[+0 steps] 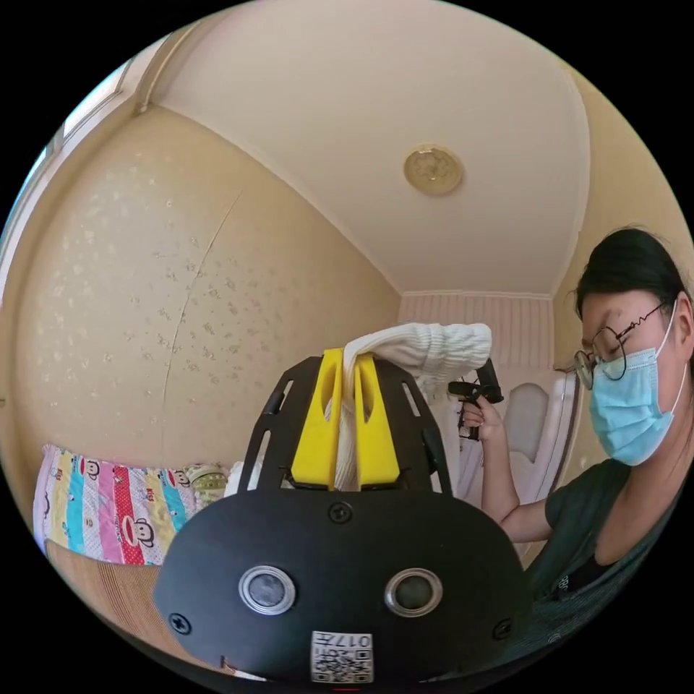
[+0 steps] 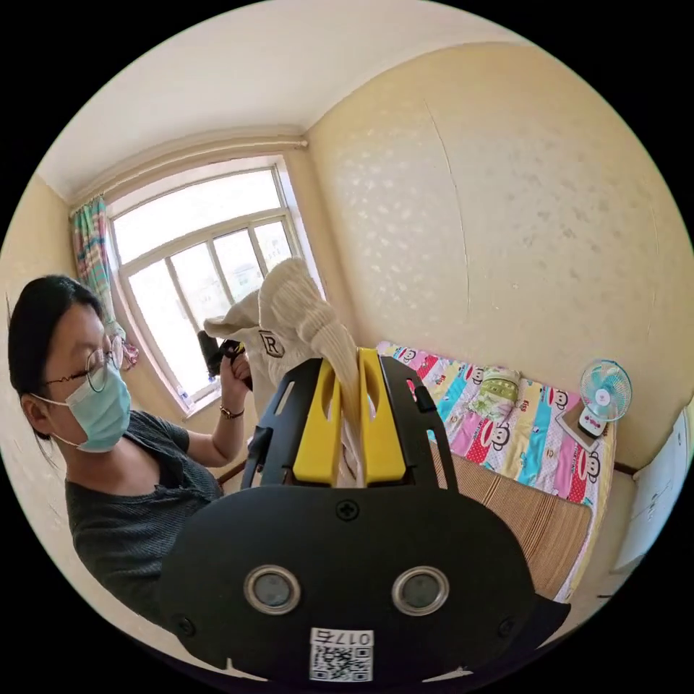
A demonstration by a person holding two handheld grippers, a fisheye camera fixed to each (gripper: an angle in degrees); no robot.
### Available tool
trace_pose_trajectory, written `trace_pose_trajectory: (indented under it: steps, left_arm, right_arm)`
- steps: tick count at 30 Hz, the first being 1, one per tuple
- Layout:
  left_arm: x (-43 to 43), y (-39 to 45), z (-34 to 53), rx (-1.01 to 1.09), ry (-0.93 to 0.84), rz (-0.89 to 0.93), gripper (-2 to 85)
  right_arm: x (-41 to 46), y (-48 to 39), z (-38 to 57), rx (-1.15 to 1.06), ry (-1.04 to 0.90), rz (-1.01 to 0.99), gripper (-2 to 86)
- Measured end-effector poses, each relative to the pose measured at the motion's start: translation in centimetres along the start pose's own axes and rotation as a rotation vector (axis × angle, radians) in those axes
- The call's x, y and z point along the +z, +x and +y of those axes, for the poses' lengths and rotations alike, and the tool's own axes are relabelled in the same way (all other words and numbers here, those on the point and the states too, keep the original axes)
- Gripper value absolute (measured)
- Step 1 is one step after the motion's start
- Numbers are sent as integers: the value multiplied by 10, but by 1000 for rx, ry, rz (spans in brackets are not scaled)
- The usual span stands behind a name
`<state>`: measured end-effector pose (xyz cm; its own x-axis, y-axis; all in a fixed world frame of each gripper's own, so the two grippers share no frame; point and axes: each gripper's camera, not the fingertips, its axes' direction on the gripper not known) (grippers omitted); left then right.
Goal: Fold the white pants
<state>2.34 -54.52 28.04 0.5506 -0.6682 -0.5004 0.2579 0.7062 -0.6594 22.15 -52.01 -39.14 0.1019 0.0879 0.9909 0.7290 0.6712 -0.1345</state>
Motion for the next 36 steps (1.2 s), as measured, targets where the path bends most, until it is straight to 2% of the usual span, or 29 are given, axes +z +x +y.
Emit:
trace_pose_trajectory:
  steps: [2, 5, 6, 7, 8, 9, 11, 12, 13, 14, 15, 16, 19, 21, 25, 29, 31, 33, 36]
  left_arm:
    - [30, -57, 5, -77, -74, -36, 3]
    - [112, -197, 4, -250, -213, -96, 5]
    - [155, -262, 1, -352, -282, -114, 7]
    - [196, -326, -4, -431, -321, -156, 14]
    - [214, -356, -6, -447, -332, -173, 17]
    - [245, -413, -5, -487, -381, -182, 30]
    - [267, -486, 15, -655, -453, -137, 54]
    - [271, -512, 34, -677, -497, -149, 65]
    - [267, -523, 51, -590, -553, -184, 70]
    - [265, -526, 62, -542, -592, -205, 70]
    - [257, -530, 94, -477, -703, -266, 69]
    - [244, -535, 136, -461, -832, -336, 71]
    - [179, -546, 247, -528, -1063, -430, 70]
    - [125, -552, 301, -644, -1135, -495, 72]
    - [15, -557, 379, -849, -1240, -681, 100]
    - [-21, -548, 415, -892, -1364, -681, 108]
    - [-27, -541, 427, -851, -1448, -683, 104]
    - [-30, -540, 413, -802, -1392, -706, 95]
    - [-26, -558, 399, -875, -1408, -597, 53]
  right_arm:
    - [54, 62, -30, 91, -78, 1, 52]
    - [163, 189, -113, 240, -241, 24, 50]
    - [210, 237, -153, 231, -286, 87, 49]
    - [232, 260, -170, 223, -299, 128, 48]
    - [270, 308, -193, 301, -307, 209, 47]
    - [293, 352, -199, 475, -309, 265, 47]
    - [310, 391, -189, 618, -203, 237, 45]
    - [324, 404, -178, 591, -166, 215, 40]
    - [334, 410, -170, 575, -187, 230, 38]
    - [357, 421, -149, 546, -278, 274, 35]
    - [382, 431, -120, 510, -388, 285, 33]
    - [394, 435, -102, 495, -439, 274, 32]
    - [449, 448, 0, 505, -698, 93, 36]
    - [478, 439, 66, 559, -834, -7, 47]
    - [535, 407, 124, 662, -952, -267, 73]
    - [608, 369, 146, 780, -999, -447, 91]
    - [639, 360, 146, 800, -1048, -467, 97]
    - [668, 360, 139, 801, -1138, -386, 92]
    - [676, 380, 123, 890, -1125, -439, 53]
